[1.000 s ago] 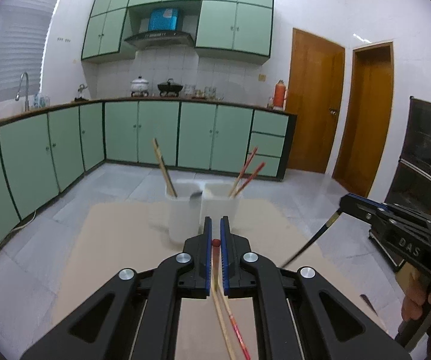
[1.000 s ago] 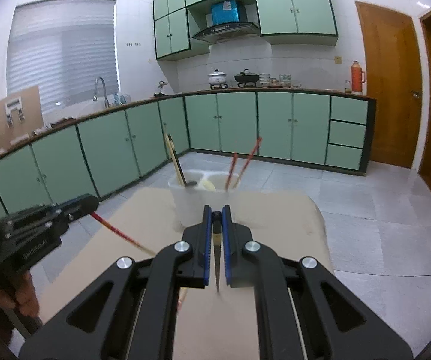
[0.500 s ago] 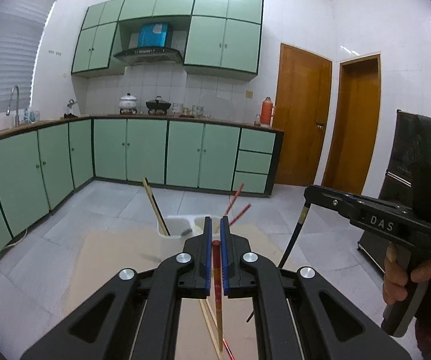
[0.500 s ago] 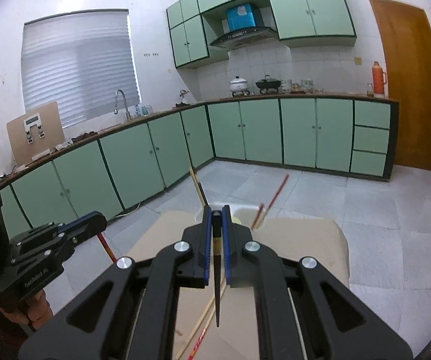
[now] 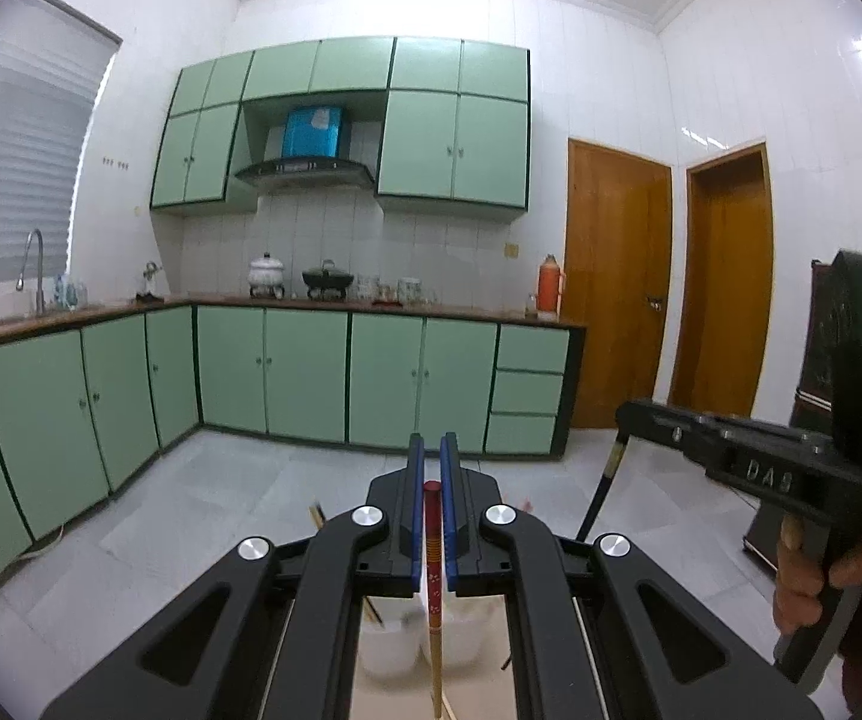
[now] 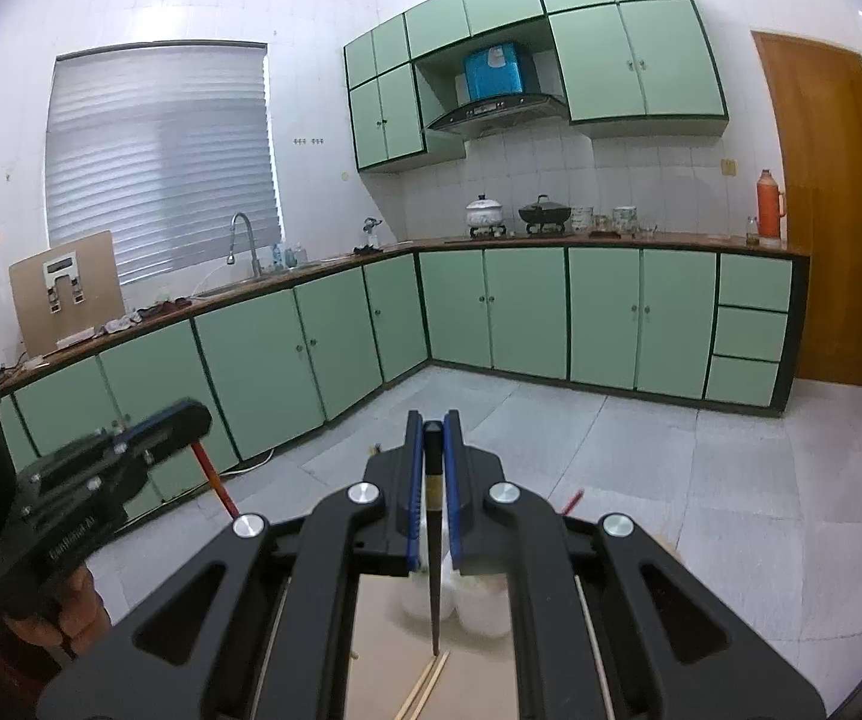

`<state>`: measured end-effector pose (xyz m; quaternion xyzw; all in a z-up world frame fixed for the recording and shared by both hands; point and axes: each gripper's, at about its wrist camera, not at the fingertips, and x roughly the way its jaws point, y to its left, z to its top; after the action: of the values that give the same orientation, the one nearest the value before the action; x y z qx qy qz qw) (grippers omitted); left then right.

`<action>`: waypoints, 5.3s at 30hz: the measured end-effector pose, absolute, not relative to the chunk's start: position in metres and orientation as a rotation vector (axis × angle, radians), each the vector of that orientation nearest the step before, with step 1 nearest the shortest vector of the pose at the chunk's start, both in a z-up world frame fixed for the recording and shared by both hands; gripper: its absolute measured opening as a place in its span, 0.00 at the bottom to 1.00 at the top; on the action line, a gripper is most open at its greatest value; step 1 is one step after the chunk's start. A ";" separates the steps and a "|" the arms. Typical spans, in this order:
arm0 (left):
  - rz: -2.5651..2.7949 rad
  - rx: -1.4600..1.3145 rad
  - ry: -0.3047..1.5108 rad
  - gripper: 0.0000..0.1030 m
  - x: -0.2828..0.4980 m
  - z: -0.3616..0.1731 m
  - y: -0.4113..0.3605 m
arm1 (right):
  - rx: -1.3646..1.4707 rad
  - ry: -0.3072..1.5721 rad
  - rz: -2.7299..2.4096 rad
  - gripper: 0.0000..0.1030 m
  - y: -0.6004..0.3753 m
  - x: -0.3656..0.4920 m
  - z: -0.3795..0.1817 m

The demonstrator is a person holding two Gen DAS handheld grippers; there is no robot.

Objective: Organize utensils
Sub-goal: 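Carry both chopsticks over the white holder and lower them in, then open both grippers and withdraw them from the holder, then grasp a red-patterned chopstick with the right gripper, then grasp the plain wooden chopstick with the left gripper while the right gripper holds its chopstick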

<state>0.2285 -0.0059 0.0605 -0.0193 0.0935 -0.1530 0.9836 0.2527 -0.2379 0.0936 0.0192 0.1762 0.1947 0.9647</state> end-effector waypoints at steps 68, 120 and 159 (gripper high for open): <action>-0.132 0.041 0.527 0.81 0.116 -0.165 0.024 | 0.055 0.563 0.117 0.89 -0.231 0.092 -0.175; -0.138 0.000 0.599 0.80 0.097 -0.200 -0.012 | 0.053 0.658 0.025 0.05 -0.236 0.081 -0.203; -0.124 -0.016 0.656 0.06 0.094 -0.204 -0.037 | 0.055 0.542 0.029 0.05 -0.264 0.064 -0.174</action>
<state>0.0944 -0.0371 -0.2038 -0.0077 0.3220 -0.0609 0.9447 0.0636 -0.2640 -0.1743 0.0270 0.2676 0.0144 0.9630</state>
